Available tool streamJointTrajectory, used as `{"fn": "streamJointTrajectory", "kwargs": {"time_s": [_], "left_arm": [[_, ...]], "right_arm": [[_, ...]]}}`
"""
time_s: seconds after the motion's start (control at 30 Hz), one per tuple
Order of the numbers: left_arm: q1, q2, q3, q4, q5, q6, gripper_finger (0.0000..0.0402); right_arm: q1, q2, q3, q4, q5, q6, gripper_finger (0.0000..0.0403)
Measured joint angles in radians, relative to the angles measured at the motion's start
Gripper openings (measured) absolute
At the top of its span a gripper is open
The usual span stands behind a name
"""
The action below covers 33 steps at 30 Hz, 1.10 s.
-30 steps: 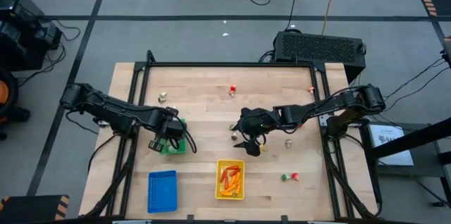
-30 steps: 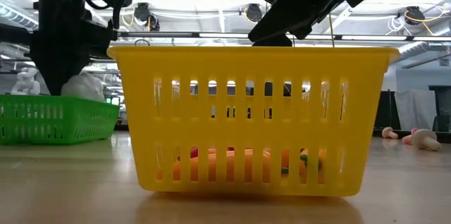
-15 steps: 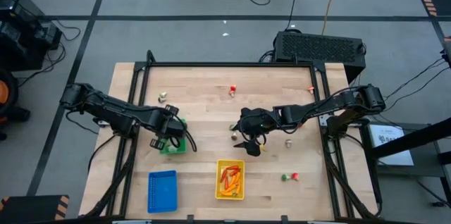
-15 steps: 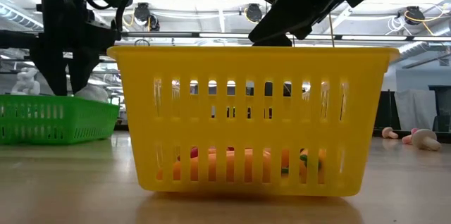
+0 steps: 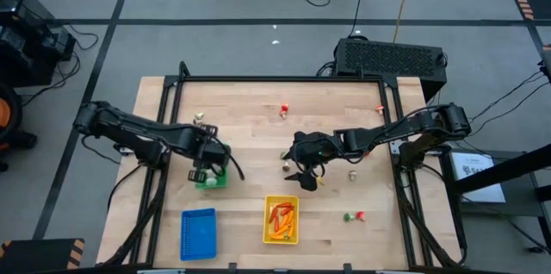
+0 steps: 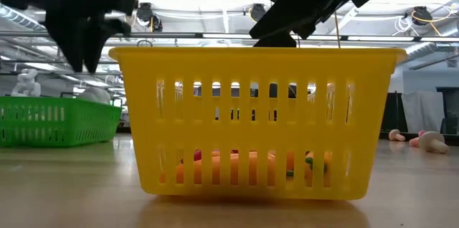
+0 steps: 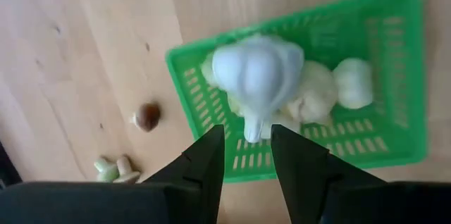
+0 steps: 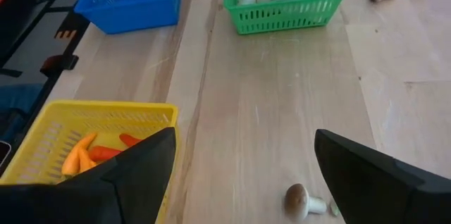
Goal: Sort produce into baskets
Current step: Put the green mushroom into the blue basket
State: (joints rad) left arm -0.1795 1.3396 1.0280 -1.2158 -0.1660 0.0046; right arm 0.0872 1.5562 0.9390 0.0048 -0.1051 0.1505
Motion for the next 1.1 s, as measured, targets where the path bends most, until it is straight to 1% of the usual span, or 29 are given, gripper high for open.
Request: {"fn": "streamJointTrajectory", "kwargs": {"time_s": [0.13,0.27,0.4,0.47,0.5,0.57,0.67,0.77,0.83,0.97,1.03,1.1], "left_arm": [[0.000,-0.007,0.068,-0.004,0.001,-0.042,0.0125],[0.000,-0.040,0.088,-0.005,0.009,-0.078,0.0125],[0.001,-0.123,0.086,-0.001,0.014,-0.059,0.0125],[0.006,-0.188,0.086,0.032,-0.007,-0.041,0.0125],[0.012,-0.224,0.086,0.063,-0.025,-0.030,0.0125],[0.023,-0.305,0.071,0.179,-0.053,-0.025,0.0125],[0.030,-0.419,-0.005,0.454,-0.063,-0.021,0.0125],[0.029,-0.491,-0.116,0.710,-0.063,-0.020,0.0125],[0.029,-0.511,-0.177,0.773,-0.063,0.002,0.0125],[0.029,-0.521,-0.256,0.793,-0.109,0.012,0.0125],[0.029,-0.524,-0.289,0.835,-0.188,0.022,0.0125],[0.031,-0.538,-0.326,0.887,-0.310,0.045,0.0125]], "right_arm": [[0.000,0.000,0.000,0.012,0.000,0.024,0.0329],[0.000,0.000,0.000,0.036,0.000,0.032,0.0329],[0.000,0.000,0.000,0.038,0.010,0.040,0.0329],[0.000,0.000,0.000,0.038,0.040,0.049,0.0329],[0.000,0.000,0.000,0.038,0.055,0.048,0.0329],[0.000,0.000,0.000,0.038,0.059,0.048,0.0329],[-0.002,0.000,0.000,0.036,0.059,0.033,0.0329],[-0.002,0.000,0.000,0.025,0.060,0.023,0.0329],[-0.006,0.000,0.000,0.026,0.059,0.022,0.0329],[-0.025,0.000,0.015,-0.007,0.062,0.037,0.0329],[-0.037,0.000,0.027,-0.016,0.062,0.057,0.0329],[-0.048,0.000,0.035,-0.033,0.084,0.066,0.0329]]}}
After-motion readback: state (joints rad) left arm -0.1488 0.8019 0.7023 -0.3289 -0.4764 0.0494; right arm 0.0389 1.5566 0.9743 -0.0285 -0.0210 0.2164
